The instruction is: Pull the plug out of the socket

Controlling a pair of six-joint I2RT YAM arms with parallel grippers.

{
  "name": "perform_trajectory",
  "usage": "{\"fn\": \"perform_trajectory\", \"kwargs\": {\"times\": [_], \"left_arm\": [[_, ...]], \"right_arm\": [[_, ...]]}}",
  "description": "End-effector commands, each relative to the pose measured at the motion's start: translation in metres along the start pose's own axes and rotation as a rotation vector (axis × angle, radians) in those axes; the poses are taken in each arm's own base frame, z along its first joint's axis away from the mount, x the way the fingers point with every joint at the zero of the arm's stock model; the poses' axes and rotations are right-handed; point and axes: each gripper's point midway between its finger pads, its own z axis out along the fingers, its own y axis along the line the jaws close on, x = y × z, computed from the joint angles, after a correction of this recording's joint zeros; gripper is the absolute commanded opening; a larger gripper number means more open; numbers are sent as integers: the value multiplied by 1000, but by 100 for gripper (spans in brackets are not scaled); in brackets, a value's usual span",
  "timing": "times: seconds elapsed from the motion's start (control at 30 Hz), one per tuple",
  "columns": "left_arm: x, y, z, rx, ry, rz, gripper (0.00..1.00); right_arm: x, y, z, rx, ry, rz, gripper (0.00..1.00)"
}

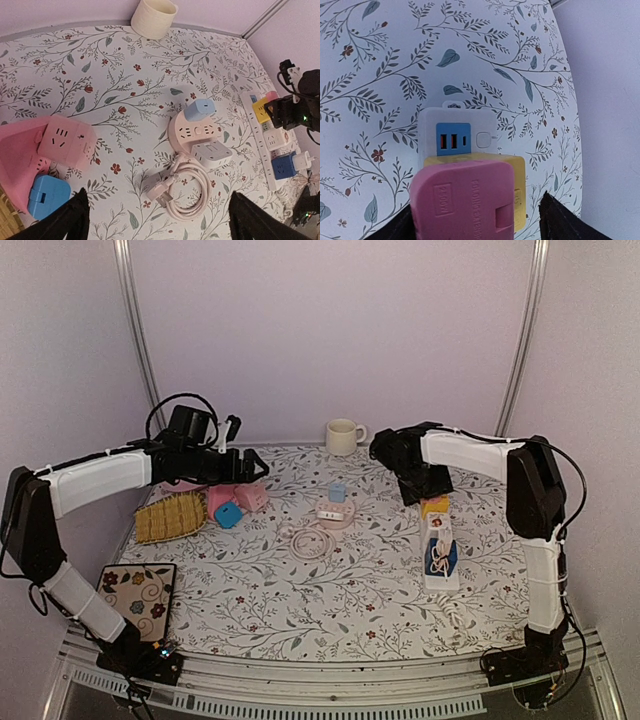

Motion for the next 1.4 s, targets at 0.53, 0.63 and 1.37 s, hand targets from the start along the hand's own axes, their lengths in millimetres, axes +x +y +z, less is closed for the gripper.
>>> {"fn": "perform_trajectory", "kwargs": {"times": [0.53, 0.63, 1.37], "left_arm": [[3, -6, 0, 21, 15, 20, 97], [4, -6, 0, 20, 18, 19, 97], [4, -30, 4, 159, 43, 6, 97]], "right_arm": [[-28, -28, -29, -110, -48, 161, 37], [-31, -28, -29, -191, -40, 215, 33], [-72, 48, -115, -828, -102, 376, 3]]}}
